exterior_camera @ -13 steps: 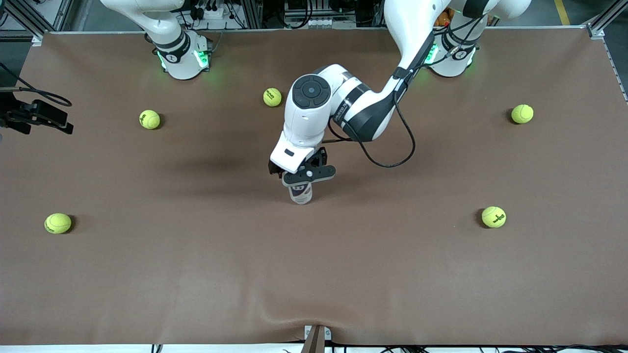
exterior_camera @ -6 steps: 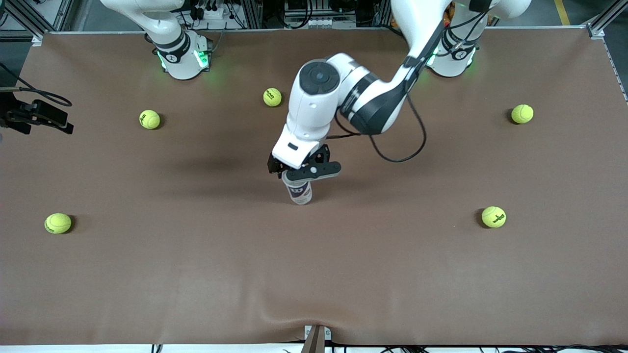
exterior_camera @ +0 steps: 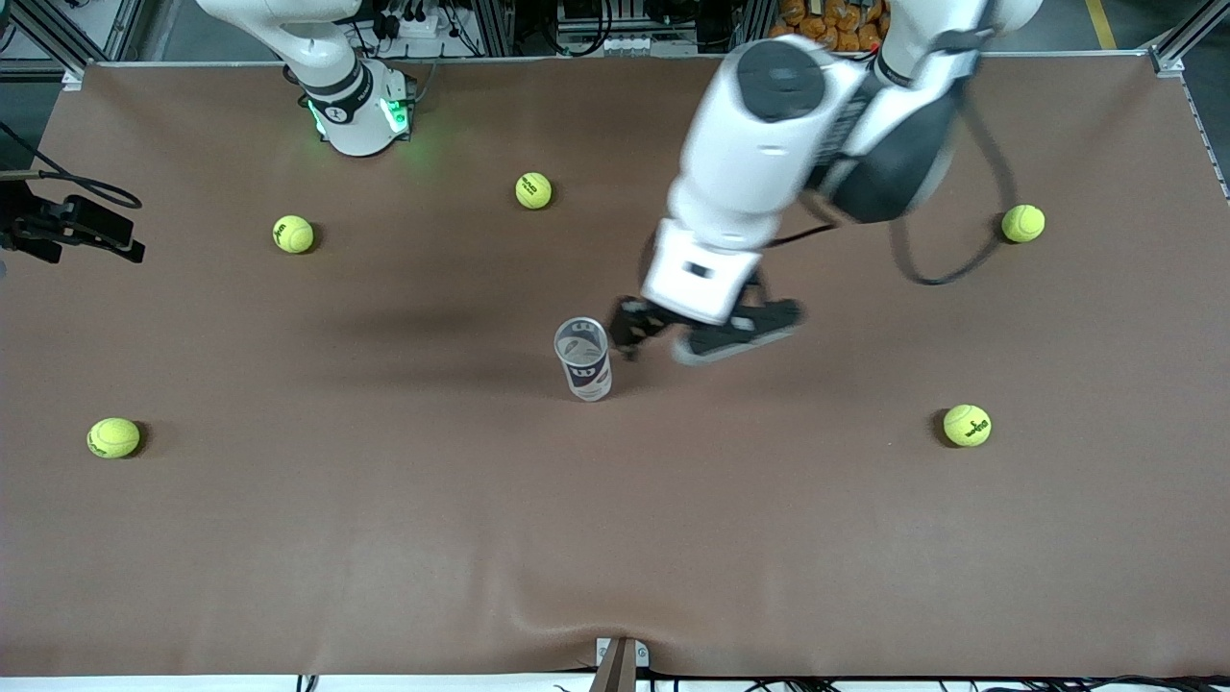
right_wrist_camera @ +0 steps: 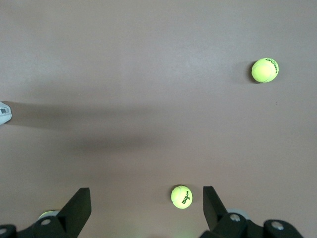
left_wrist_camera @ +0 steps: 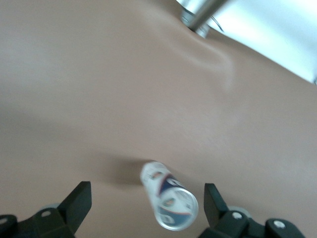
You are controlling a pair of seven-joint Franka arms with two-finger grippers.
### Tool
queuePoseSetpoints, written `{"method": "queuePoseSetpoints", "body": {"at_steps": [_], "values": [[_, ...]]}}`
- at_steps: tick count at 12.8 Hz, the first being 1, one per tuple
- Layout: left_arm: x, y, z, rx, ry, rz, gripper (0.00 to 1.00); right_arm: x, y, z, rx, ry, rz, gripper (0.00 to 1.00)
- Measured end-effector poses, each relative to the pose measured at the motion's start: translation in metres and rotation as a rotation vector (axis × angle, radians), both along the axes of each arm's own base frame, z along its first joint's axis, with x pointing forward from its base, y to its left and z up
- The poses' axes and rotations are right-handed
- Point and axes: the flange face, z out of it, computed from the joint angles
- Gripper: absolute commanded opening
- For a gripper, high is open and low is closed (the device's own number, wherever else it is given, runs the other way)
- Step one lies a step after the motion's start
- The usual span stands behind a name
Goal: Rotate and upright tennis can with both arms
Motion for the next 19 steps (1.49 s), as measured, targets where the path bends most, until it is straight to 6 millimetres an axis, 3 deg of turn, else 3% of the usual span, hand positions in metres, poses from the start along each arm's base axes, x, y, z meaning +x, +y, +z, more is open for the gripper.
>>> {"method": "queuePoseSetpoints", "body": {"at_steps": [4,8,11,19], "values": [[0.029,0.119,0.037,0.067,0.062,-0.006,1.00,0.000,0.000,0.000,0.000,0.001,0.001,1.00],[0.045,0.223,0.047,0.193,0.095,-0.100,1.00,0.000,0.001,0.000,0.000,0.001,0.002,1.00],[0.043,0.261,0.055,0.233,0.128,-0.123,1.00,0.000,0.001,0.000,0.000,0.001,0.002,1.00],[0.031,0.335,0.078,0.239,0.171,-0.151,1.00,0.000,0.002,0.000,0.000,0.001,0.004,1.00]]}}
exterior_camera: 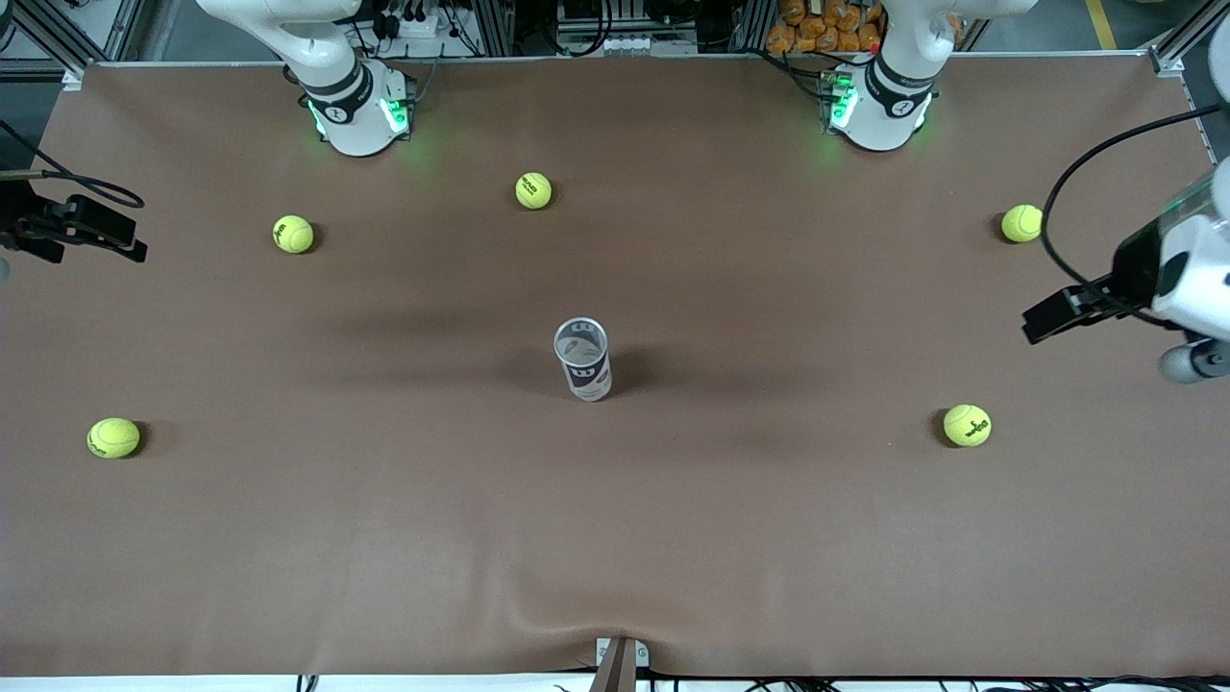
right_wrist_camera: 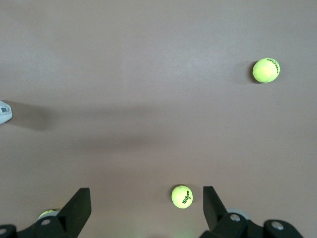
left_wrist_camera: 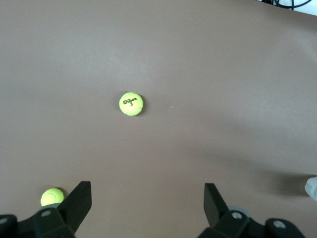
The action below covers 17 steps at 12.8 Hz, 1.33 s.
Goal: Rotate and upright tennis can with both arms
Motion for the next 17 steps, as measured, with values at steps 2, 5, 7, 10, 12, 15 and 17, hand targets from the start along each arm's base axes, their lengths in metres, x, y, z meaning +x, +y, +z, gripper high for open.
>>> {"method": "queuePoseSetpoints", "body": {"at_steps": [2,5,7,10,12,15,17], "values": [[-0.012,0.006,0.009,-0.003,0.002,0.001,1.00,0.000,0.000,0.000,0.000,0.000,0.000,1.00],[-0.030,0.012,0.008,-0.011,-0.001,-0.011,1.00,0.000,0.000,0.000,0.000,0.000,0.000,1.00],[-0.042,0.027,-0.002,-0.017,-0.013,-0.036,1.00,0.000,0.000,0.000,0.000,0.000,0.000,1.00],[-0.058,0.056,-0.004,-0.021,-0.012,-0.096,1.00,0.000,0.000,0.000,0.000,0.000,0.001,1.00],[-0.061,0.058,0.000,-0.022,-0.018,-0.105,1.00,0.000,0.000,0.000,0.000,0.000,0.001,1.00],[-0.062,0.042,-0.005,-0.023,-0.003,-0.136,1.00,0.000,0.000,0.000,0.000,0.000,0.001,1.00],[-0.062,0.038,-0.006,-0.023,0.000,-0.144,1.00,0.000,0.000,0.000,0.000,0.000,0.001,1.00]]}}
